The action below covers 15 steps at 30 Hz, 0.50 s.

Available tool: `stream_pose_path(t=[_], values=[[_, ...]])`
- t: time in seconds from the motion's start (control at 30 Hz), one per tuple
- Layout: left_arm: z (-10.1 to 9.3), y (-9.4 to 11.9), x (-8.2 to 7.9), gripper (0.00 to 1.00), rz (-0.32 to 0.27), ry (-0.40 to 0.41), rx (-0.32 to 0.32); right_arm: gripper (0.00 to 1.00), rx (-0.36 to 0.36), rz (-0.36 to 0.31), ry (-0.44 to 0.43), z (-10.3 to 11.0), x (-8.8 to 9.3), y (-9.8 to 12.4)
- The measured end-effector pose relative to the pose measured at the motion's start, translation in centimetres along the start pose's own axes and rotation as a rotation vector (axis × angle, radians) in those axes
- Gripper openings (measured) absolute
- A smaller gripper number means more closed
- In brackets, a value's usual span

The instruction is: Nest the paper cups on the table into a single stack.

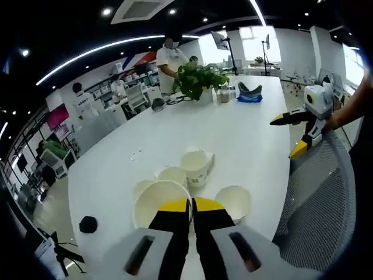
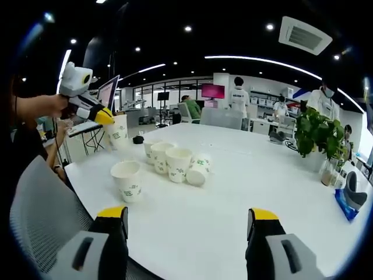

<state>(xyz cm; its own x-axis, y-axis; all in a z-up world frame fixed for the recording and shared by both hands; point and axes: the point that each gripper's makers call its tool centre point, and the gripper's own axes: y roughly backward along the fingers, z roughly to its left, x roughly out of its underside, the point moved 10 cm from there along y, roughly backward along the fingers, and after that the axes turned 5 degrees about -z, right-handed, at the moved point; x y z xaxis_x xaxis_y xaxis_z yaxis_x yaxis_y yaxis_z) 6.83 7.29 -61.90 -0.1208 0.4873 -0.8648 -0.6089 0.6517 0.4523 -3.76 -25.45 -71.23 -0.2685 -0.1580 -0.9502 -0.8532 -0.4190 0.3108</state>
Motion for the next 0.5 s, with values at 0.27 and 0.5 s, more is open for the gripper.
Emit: stream_pose_path(t=[0.27, 0.5], values=[[-2.6, 0.7, -2.6, 0.00, -0.039, -0.051, 0.047, 0.85, 0.000, 0.003, 0.000, 0.0, 0.0, 0.0], [-4.0, 0.9, -3.8, 0.00, -0.064, -0.060, 0.101, 0.85, -0.001, 0.005, 0.000, -0.2, 0.2, 0.0]])
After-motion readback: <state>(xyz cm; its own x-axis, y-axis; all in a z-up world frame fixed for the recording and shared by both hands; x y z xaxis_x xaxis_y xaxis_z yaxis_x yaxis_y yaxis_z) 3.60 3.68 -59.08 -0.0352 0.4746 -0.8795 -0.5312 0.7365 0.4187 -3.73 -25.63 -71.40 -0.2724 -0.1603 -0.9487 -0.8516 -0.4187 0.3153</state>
